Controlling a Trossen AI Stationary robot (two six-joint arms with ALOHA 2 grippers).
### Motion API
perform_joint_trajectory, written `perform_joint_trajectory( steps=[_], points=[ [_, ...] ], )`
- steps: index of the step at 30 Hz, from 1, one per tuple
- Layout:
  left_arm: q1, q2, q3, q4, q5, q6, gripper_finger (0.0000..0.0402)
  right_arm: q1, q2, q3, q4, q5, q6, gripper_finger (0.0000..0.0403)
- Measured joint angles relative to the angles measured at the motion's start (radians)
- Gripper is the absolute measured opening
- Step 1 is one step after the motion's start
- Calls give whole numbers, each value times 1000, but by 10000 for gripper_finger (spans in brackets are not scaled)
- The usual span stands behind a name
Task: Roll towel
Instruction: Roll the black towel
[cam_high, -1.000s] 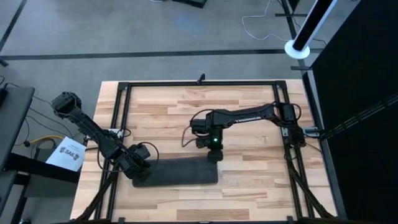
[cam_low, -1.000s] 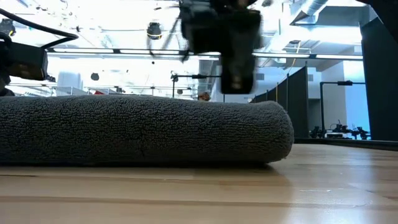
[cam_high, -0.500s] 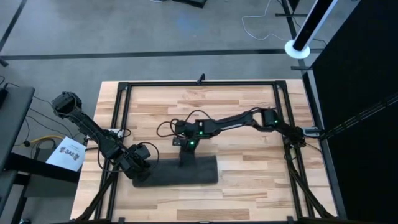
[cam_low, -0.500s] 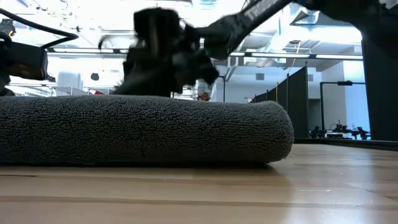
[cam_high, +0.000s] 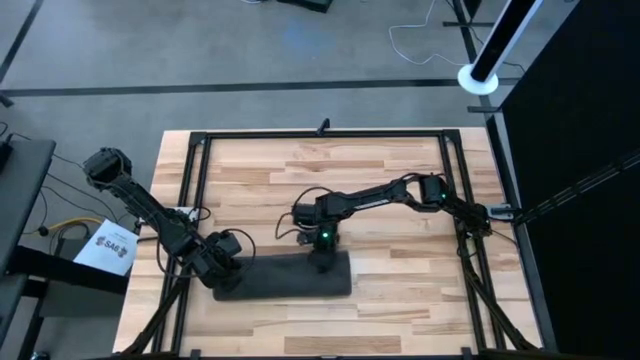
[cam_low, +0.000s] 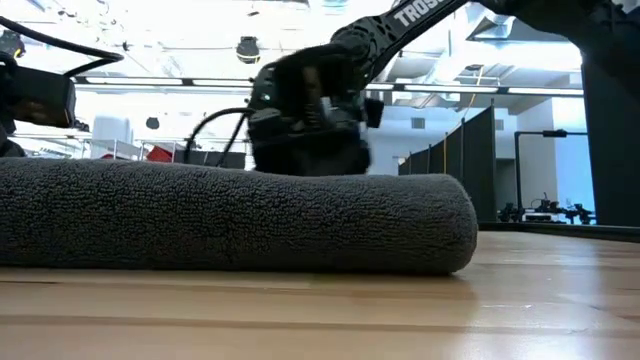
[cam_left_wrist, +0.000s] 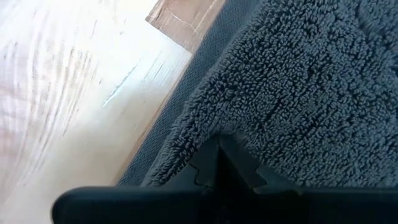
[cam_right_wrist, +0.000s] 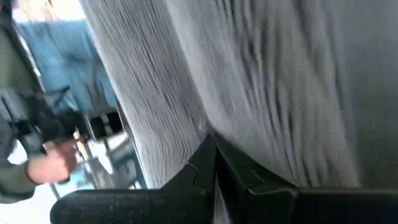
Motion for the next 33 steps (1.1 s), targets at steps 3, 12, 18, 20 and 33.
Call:
perform_joint_trajectory(
  steps=[3,12,18,20,33],
  points=[
    [-28,0,1,-17,-9,-27,0,2,-15,-32,-52,6,-46,0],
    [-56,-9,14,-48,-16,-51,0,5,-28,-93,-47,41,-89,0],
    [-58,-65,139,-217,27,10,0,4,-28,-97,-47,63,-91,0],
    [-59,-71,187,-326,27,9,0,5,-28,-97,-49,73,-92,0],
    [-95,-41,121,-175,-3,59,0,22,-28,-97,-81,95,-98,0]
  ],
)
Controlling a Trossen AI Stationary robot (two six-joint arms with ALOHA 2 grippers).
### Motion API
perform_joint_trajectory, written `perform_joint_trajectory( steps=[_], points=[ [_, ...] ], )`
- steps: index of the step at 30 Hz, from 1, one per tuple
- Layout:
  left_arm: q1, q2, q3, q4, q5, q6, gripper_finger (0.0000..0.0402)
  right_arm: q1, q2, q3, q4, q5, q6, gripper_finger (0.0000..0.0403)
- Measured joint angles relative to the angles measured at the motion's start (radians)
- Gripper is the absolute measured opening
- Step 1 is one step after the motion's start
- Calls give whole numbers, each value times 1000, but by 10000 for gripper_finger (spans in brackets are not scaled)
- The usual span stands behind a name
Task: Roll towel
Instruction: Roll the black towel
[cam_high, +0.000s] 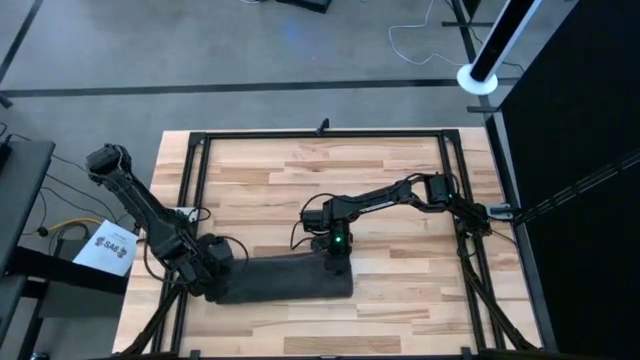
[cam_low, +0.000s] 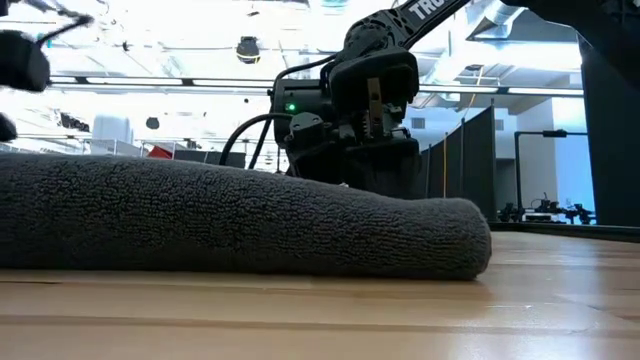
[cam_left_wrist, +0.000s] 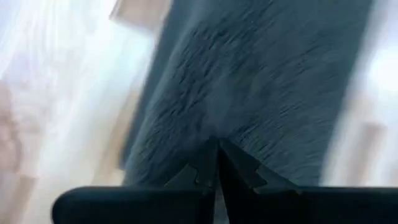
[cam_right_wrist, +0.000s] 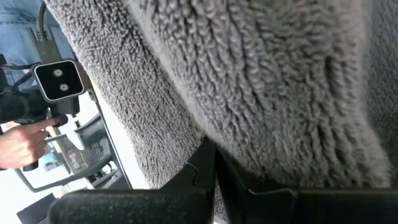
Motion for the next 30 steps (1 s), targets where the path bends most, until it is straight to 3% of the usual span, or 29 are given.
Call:
perform_joint_trajectory(
  steps=[7,14,23,30],
  points=[
    [-13,7,-84,65,4,-61,0,0,-10,0,-18,8,0,0],
    [-74,9,-86,84,3,-74,0,-6,-20,-2,-51,27,6,0],
    [-186,30,-157,164,-23,-252,0,1,-27,-41,-36,40,8,0],
    [-186,32,-157,158,-20,-231,0,-2,-45,-47,-29,62,20,0]
  ],
)
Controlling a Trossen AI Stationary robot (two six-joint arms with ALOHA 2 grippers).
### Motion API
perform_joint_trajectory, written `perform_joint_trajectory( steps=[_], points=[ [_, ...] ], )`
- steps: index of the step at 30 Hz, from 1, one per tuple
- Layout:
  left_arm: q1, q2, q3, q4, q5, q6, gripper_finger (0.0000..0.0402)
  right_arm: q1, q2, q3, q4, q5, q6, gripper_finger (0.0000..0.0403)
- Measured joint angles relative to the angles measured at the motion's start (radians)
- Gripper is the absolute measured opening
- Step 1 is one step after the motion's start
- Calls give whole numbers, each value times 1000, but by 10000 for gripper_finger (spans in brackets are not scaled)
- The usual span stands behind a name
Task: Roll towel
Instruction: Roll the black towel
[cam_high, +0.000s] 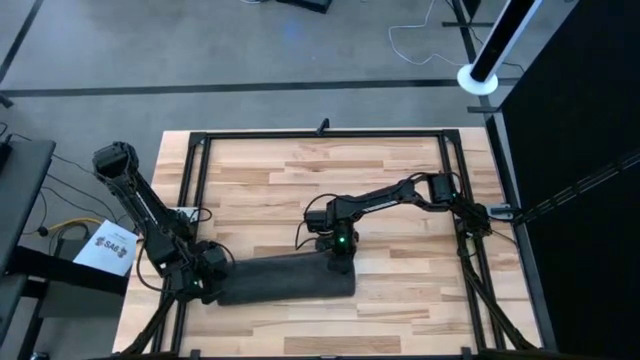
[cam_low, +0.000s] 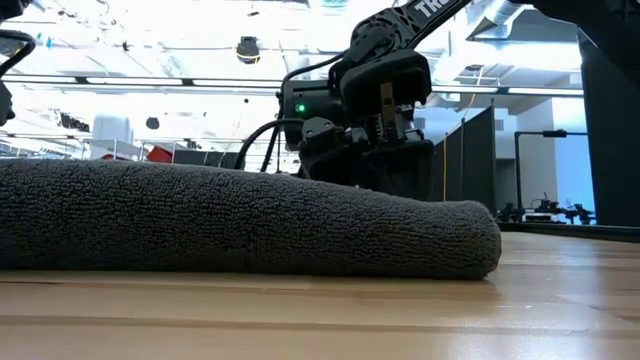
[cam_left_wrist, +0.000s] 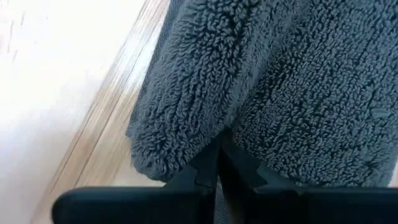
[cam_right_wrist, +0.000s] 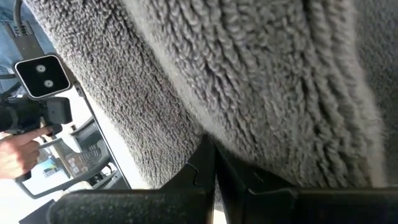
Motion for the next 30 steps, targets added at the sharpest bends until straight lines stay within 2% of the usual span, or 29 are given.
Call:
perform_joint_trajectory(
  steps=[4,8,11,13,16,19,22,24,26,30],
  points=[
    [9,-8,36,-66,25,1,0,-8,-43,-4,-2,87,0,0],
    [21,-2,111,-281,117,21,0,-28,-86,-12,-44,167,1,0],
    [29,-10,191,-307,126,29,0,-37,-111,-12,-40,186,5,0],
    [28,-10,216,-395,134,45,0,-37,-134,-12,-48,199,6,0],
    [29,-15,292,-415,125,51,0,-38,-161,-11,-58,201,6,0],
    [29,-17,366,-513,110,68,0,-37,-175,-10,-76,208,6,0],
    [29,-20,428,-488,80,83,0,-36,-179,-8,-88,207,16,8],
    [30,-19,434,-406,44,113,0,-38,-179,-6,-106,204,22,25],
    [32,-17,414,-282,13,135,0,-42,-179,5,-107,198,26,49],
    [55,6,329,-184,5,133,0,-43,-179,70,-104,195,36,96]
  ],
)
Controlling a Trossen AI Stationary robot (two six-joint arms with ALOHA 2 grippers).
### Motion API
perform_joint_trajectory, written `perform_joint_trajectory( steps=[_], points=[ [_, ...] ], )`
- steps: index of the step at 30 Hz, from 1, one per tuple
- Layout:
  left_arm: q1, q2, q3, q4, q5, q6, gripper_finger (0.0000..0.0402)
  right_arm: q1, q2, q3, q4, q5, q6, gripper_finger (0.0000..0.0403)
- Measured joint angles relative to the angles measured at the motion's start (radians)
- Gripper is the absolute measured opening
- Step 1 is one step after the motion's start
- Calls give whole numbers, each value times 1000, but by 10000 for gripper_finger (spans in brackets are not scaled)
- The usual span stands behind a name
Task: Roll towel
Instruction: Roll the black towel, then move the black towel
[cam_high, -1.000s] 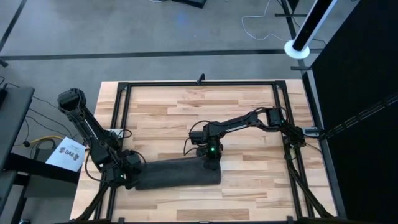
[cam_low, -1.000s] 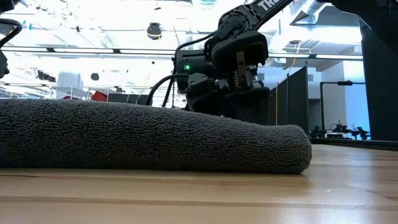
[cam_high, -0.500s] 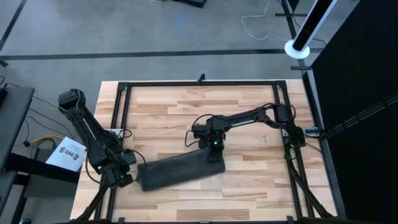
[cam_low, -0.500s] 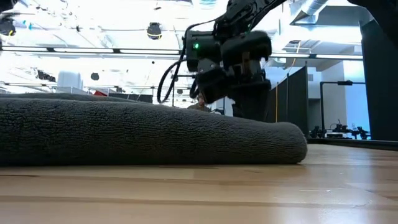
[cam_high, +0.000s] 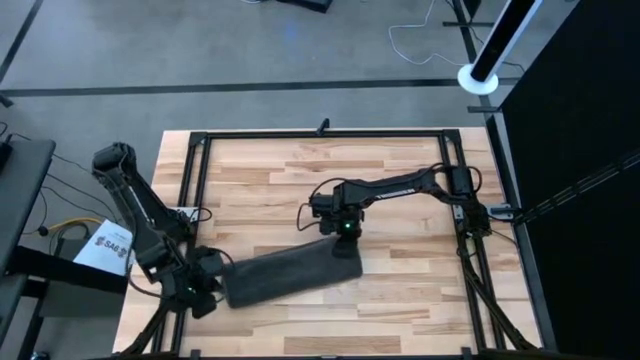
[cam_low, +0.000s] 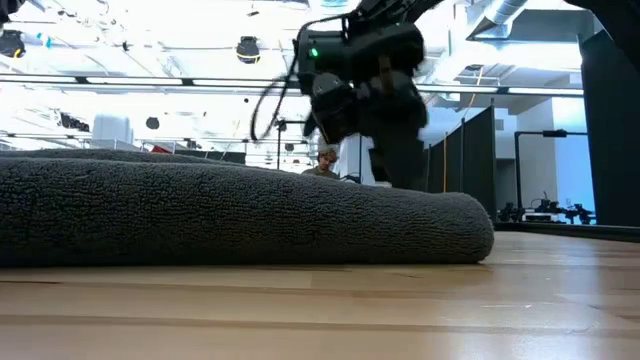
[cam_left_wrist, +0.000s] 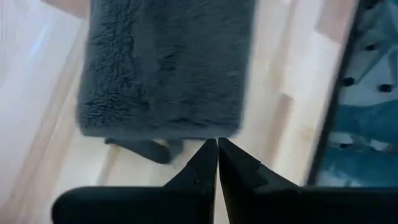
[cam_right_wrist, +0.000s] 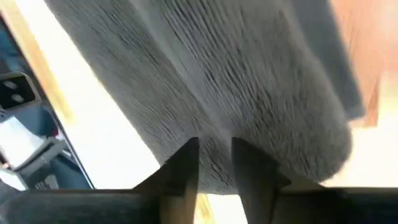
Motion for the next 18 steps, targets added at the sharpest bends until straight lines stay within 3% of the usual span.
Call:
perform_joint_trajectory(
  steps=[3,7,13,18],
  points=[
    [24,6,-56,14,-2,-17,0,19,-2,67,49,-6,-2,118],
    [64,5,-139,73,-4,25,0,59,-1,93,221,-9,3,117],
    [168,-2,-235,80,12,138,0,63,89,90,328,50,73,80],
    [293,-4,-239,80,22,336,0,54,122,90,310,124,98,40]
  ],
)
